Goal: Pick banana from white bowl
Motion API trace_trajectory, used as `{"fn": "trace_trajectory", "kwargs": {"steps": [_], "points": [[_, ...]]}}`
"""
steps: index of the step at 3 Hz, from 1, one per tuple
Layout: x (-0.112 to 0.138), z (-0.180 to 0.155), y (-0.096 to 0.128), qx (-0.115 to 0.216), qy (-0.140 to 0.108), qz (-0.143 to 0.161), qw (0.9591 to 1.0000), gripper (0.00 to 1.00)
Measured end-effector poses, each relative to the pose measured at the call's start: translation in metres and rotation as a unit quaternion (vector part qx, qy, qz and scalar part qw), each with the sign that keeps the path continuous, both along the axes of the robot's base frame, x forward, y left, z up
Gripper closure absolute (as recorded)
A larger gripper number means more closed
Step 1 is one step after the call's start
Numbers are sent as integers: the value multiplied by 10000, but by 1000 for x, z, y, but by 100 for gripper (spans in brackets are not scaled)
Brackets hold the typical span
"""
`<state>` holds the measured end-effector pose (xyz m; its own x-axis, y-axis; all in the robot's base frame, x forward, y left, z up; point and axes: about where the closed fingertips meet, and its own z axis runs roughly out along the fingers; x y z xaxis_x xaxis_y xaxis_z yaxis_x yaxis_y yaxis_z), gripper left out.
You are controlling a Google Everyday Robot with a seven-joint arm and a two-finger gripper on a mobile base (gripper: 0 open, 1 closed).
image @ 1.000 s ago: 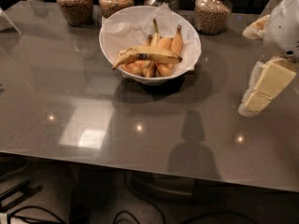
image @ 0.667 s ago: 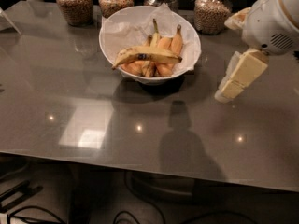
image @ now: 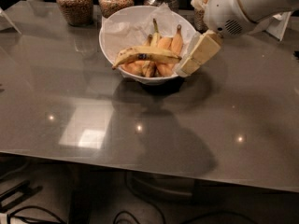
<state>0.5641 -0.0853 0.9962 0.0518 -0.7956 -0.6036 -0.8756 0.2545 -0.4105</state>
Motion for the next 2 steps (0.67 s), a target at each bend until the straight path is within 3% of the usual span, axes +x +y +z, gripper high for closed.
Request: {"fn": "trace_trajectory", "kwargs": {"steps": [1, 2], "points": [[0, 0, 0, 0, 0, 0, 10000, 0], [19, -7, 9, -64, -112, 149, 9998, 0]]}}
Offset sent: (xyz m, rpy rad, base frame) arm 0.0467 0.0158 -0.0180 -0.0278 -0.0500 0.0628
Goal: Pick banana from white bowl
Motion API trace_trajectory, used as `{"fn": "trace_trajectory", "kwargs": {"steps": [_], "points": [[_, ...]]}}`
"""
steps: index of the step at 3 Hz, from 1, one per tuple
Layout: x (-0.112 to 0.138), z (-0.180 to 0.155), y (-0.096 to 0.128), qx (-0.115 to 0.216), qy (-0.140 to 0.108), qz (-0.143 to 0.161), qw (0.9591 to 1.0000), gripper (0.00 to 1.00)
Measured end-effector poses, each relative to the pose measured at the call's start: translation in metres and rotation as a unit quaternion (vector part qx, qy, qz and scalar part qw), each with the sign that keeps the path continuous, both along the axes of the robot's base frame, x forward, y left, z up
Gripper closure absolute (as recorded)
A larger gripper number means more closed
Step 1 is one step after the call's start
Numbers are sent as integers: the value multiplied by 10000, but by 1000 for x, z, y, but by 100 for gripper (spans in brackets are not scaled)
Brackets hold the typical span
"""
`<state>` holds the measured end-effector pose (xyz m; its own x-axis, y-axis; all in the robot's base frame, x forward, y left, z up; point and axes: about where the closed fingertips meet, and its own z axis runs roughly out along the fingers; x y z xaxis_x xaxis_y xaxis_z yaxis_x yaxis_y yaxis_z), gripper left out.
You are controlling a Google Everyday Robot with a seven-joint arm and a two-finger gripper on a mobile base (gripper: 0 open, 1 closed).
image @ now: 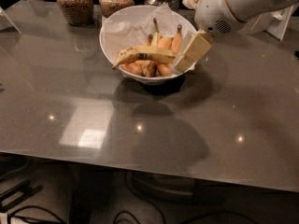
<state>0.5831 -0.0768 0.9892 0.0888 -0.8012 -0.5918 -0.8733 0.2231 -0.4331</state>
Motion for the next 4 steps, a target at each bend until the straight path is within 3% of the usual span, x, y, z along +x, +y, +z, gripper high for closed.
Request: {"fn": "trace_trajectory", "kwargs": {"steps": [1, 2, 3, 4], "points": [[28, -11, 19, -2, -87, 210, 9997, 0], [51, -24, 37, 11, -107, 419, 9991, 12], [63, -40, 49, 34, -16, 564, 9984, 31], [66, -56, 57, 47, 130, 651, 9978, 27]]}}
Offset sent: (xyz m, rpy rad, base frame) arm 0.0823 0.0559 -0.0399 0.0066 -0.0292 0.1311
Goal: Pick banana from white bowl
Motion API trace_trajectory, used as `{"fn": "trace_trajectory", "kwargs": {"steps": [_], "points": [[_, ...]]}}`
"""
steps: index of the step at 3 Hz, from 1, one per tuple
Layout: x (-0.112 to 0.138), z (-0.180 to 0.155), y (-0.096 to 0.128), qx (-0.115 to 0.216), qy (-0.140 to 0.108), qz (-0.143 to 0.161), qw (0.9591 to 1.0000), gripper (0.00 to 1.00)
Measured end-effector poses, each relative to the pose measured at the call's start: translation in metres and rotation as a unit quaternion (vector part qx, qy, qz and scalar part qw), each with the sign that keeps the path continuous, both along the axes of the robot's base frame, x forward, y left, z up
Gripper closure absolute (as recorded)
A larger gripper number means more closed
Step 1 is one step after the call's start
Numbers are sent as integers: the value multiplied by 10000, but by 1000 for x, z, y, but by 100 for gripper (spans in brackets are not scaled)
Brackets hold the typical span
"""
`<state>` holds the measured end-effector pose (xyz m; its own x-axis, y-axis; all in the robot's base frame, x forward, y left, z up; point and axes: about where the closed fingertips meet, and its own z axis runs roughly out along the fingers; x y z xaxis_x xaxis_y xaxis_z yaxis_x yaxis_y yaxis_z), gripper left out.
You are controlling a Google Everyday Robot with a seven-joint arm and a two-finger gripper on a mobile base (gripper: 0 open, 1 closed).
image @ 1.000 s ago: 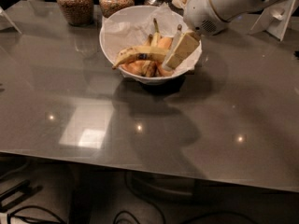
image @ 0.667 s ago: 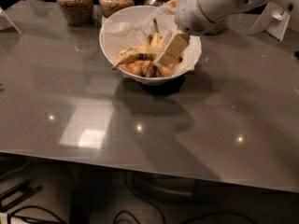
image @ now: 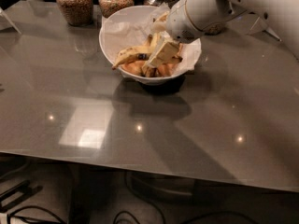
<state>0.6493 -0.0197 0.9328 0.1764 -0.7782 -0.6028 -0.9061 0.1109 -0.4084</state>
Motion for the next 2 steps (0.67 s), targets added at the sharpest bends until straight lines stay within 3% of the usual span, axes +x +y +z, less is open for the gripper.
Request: {"fn": "trace_trajectory", "kwargs": {"steps": [1, 2], "points": [[0, -16, 5, 17, 165, 32, 9999, 29], [2, -27, 11, 88, 236, 22, 9997, 48]]}}
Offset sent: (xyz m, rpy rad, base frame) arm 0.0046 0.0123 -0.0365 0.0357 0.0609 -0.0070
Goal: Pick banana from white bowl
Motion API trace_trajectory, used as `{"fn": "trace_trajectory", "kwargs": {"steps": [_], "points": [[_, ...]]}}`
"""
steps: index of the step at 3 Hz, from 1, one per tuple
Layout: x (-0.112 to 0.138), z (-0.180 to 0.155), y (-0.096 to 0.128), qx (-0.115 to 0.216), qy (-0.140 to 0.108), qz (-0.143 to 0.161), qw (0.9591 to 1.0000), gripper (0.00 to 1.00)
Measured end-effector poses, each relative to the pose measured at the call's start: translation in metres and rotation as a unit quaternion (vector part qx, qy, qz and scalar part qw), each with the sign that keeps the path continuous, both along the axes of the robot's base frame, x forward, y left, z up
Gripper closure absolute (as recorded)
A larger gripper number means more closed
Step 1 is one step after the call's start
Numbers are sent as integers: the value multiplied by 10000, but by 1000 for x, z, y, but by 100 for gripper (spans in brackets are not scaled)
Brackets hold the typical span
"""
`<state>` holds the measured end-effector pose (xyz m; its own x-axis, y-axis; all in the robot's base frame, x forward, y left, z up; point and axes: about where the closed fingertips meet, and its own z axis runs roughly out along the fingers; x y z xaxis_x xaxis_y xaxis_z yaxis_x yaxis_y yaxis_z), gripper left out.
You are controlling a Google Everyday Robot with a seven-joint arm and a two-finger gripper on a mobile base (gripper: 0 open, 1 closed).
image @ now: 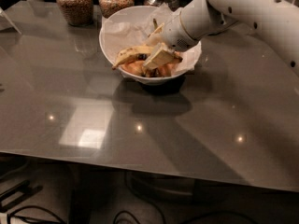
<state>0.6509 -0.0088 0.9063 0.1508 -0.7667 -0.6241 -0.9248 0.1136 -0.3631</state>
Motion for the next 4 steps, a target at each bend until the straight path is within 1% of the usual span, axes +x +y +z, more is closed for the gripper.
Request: {"fn": "trace_trajectory", "kwargs": {"steps": [1, 2, 3, 4], "points": [[2, -3, 3, 31, 2, 6, 10000, 71], [-2, 5, 2, 42, -108, 16, 9999, 94], [-11, 23, -6, -16, -242, 12, 9997, 100], [-30, 42, -20, -64, -295, 27, 9995, 100]]}}
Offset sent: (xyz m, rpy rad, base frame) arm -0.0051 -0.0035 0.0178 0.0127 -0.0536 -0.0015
